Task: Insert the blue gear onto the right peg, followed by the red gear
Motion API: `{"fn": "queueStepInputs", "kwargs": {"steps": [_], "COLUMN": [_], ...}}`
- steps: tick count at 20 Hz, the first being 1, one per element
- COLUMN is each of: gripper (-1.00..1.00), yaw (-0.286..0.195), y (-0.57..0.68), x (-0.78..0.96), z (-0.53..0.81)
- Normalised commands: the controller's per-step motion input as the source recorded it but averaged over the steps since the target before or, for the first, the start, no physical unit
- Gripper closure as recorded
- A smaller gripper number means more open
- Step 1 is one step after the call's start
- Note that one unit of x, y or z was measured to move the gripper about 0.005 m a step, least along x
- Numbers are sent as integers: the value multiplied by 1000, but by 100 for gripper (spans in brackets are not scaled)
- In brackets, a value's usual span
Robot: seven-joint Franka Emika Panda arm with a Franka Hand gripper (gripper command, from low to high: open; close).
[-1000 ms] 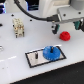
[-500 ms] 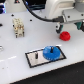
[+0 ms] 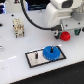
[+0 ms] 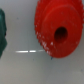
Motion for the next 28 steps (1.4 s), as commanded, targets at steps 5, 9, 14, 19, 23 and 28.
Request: {"fn": "queueStepInputs", "kwargs": {"steps": [5, 9, 14, 19, 23, 28], "gripper": [100, 100, 100, 100, 100, 100], "yaw": [0, 0, 0, 0, 0, 0], "y": [0, 32, 24, 4, -3, -41], "x": [-198, -201, -171, -109, -60, 82], "z": [-178, -73, -43, 25, 124, 497]}}
